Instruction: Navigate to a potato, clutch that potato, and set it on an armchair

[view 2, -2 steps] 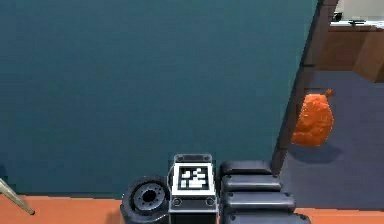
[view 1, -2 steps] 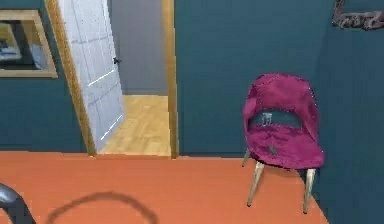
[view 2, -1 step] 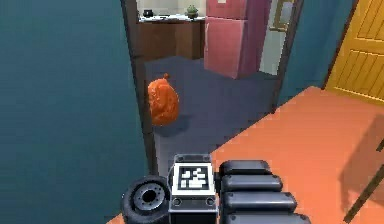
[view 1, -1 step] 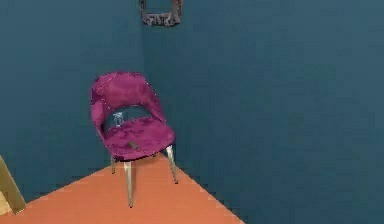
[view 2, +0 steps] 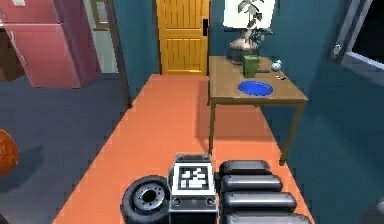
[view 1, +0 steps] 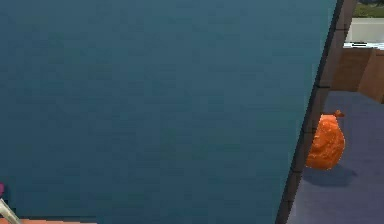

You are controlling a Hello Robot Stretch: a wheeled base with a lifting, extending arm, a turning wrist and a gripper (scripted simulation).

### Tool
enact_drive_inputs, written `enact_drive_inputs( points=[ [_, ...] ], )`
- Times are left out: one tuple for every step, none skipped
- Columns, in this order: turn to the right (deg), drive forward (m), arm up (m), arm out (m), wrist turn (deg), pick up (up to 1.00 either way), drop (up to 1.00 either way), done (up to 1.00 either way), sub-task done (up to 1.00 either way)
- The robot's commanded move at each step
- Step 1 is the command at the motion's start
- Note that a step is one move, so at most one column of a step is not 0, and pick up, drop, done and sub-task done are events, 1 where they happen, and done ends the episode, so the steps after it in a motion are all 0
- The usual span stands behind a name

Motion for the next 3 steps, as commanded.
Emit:
enact_drive_inputs(
  points=[
    [3.0, 0.00, 0.00, 0.00, 0.0, 0.00, 0.00, 0.00, 0.00],
    [0.0, 0.10, 0.00, 0.00, 0.0, 0.00, 0.00, 0.00, 0.00],
    [-45.0, 0.00, 0.00, 0.00, 0.0, 0.00, 0.00, 0.00, 0.00]
  ],
)
